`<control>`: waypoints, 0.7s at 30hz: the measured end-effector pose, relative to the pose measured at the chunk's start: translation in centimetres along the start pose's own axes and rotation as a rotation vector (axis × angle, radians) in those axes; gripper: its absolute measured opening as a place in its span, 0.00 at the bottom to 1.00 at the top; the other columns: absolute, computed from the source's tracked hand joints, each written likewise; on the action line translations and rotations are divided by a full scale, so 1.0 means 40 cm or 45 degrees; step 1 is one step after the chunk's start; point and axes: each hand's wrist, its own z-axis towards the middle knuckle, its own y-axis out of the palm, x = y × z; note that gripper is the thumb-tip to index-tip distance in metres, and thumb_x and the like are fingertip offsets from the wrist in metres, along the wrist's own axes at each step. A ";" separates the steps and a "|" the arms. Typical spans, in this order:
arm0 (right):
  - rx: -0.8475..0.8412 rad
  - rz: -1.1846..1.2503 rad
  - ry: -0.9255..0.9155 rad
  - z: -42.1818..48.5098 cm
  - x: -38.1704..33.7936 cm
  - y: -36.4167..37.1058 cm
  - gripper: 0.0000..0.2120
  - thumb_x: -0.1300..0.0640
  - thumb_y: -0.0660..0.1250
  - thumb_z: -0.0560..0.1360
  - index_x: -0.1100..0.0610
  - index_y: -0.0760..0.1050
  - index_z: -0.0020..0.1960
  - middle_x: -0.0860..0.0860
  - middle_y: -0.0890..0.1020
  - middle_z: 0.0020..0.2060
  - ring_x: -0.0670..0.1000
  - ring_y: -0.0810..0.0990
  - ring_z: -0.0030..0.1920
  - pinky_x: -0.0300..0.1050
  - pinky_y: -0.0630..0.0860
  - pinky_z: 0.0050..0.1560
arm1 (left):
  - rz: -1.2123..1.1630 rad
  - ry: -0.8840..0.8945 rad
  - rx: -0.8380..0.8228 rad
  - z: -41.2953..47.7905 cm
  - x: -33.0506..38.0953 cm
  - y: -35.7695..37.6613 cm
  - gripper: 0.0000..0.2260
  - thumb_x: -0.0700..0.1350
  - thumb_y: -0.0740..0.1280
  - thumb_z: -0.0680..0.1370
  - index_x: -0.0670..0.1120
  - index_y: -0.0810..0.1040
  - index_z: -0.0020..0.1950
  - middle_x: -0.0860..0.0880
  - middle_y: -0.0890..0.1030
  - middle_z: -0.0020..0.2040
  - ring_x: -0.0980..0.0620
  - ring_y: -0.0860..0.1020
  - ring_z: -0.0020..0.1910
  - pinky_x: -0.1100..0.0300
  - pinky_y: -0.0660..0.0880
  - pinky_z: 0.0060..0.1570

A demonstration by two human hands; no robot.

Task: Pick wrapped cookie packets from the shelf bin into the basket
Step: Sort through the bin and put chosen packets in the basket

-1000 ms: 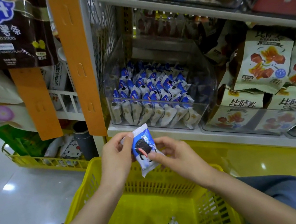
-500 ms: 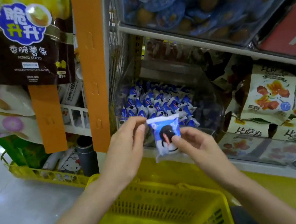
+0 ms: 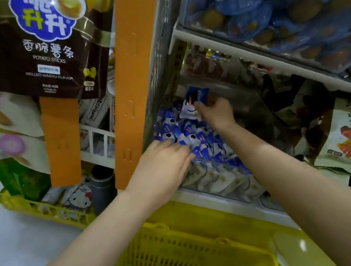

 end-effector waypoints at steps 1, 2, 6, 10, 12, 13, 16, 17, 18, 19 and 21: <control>-0.017 -0.059 -0.044 0.010 0.002 0.018 0.12 0.56 0.65 0.76 0.61 0.74 0.37 0.54 0.75 0.32 0.50 0.73 0.34 0.43 0.67 0.38 | 0.008 0.005 -0.009 0.000 -0.002 0.002 0.14 0.50 0.51 0.82 0.47 0.75 0.51 0.48 0.80 0.48 0.47 0.74 0.50 0.59 0.56 0.44; -0.045 -0.115 -0.076 0.016 0.006 0.033 0.15 0.56 0.65 0.76 0.59 0.70 0.32 0.52 0.72 0.28 0.47 0.70 0.30 0.41 0.64 0.35 | 0.016 0.008 -0.017 0.001 -0.002 0.004 0.14 0.50 0.51 0.82 0.47 0.75 0.51 0.48 0.80 0.48 0.47 0.74 0.50 0.58 0.57 0.45; -0.106 -0.297 -0.101 0.029 0.036 0.058 0.15 0.55 0.65 0.76 0.62 0.71 0.34 0.58 0.76 0.31 0.51 0.73 0.31 0.42 0.65 0.30 | -0.012 0.006 0.033 0.000 -0.001 0.006 0.12 0.47 0.56 0.81 0.45 0.77 0.46 0.46 0.81 0.43 0.45 0.77 0.44 0.54 0.65 0.46; -0.228 -0.453 -0.066 0.049 0.036 0.048 0.14 0.52 0.66 0.75 0.61 0.72 0.36 0.60 0.78 0.36 0.53 0.76 0.36 0.44 0.70 0.39 | -0.027 -0.004 0.060 0.000 -0.004 0.017 0.15 0.49 0.51 0.82 0.46 0.76 0.49 0.48 0.80 0.46 0.48 0.75 0.46 0.56 0.63 0.48; -0.339 -0.606 -0.028 0.061 0.020 0.043 0.15 0.50 0.66 0.75 0.59 0.70 0.35 0.62 0.80 0.39 0.54 0.76 0.38 0.46 0.70 0.39 | -0.039 -0.004 0.083 0.000 -0.005 0.017 0.15 0.49 0.51 0.82 0.46 0.76 0.50 0.49 0.80 0.47 0.48 0.75 0.47 0.57 0.63 0.49; -0.401 -0.674 0.004 0.068 0.010 0.040 0.16 0.49 0.65 0.76 0.59 0.71 0.36 0.62 0.81 0.41 0.54 0.77 0.40 0.45 0.71 0.39 | -0.046 -0.003 0.084 -0.001 -0.005 0.017 0.16 0.49 0.51 0.82 0.46 0.76 0.51 0.49 0.80 0.47 0.48 0.75 0.47 0.57 0.62 0.50; -0.565 -0.816 0.115 0.090 -0.019 0.031 0.15 0.48 0.64 0.76 0.58 0.71 0.37 0.56 0.80 0.38 0.52 0.77 0.37 0.43 0.71 0.35 | -0.057 0.003 0.075 -0.003 -0.004 0.017 0.16 0.49 0.50 0.82 0.46 0.75 0.52 0.49 0.80 0.48 0.48 0.74 0.48 0.57 0.61 0.50; -0.590 -0.843 0.136 0.095 -0.026 0.032 0.15 0.48 0.64 0.76 0.58 0.71 0.37 0.54 0.79 0.34 0.50 0.76 0.33 0.40 0.70 0.32 | -0.057 0.007 0.073 -0.002 -0.005 0.017 0.16 0.49 0.50 0.82 0.46 0.75 0.52 0.49 0.79 0.48 0.48 0.74 0.48 0.57 0.61 0.50; -0.596 -0.870 0.138 0.098 -0.029 0.037 0.15 0.48 0.64 0.76 0.58 0.71 0.38 0.52 0.77 0.32 0.48 0.75 0.31 0.39 0.68 0.30 | -0.057 0.008 0.070 -0.002 -0.005 0.018 0.16 0.49 0.49 0.82 0.46 0.75 0.53 0.49 0.79 0.49 0.48 0.73 0.48 0.57 0.60 0.51; -0.592 -0.892 0.119 0.100 -0.028 0.044 0.15 0.47 0.64 0.76 0.58 0.71 0.38 0.52 0.76 0.32 0.48 0.74 0.31 0.39 0.67 0.29 | -0.055 0.008 0.067 -0.002 -0.005 0.019 0.16 0.49 0.49 0.82 0.46 0.75 0.53 0.49 0.79 0.50 0.48 0.73 0.49 0.57 0.60 0.51; -0.541 -0.875 0.040 0.102 -0.012 0.066 0.16 0.46 0.64 0.75 0.60 0.73 0.44 0.54 0.77 0.37 0.51 0.75 0.36 0.42 0.67 0.32 | -0.047 0.013 0.068 -0.001 -0.006 0.020 0.16 0.49 0.49 0.82 0.46 0.75 0.54 0.49 0.79 0.50 0.49 0.73 0.49 0.57 0.60 0.52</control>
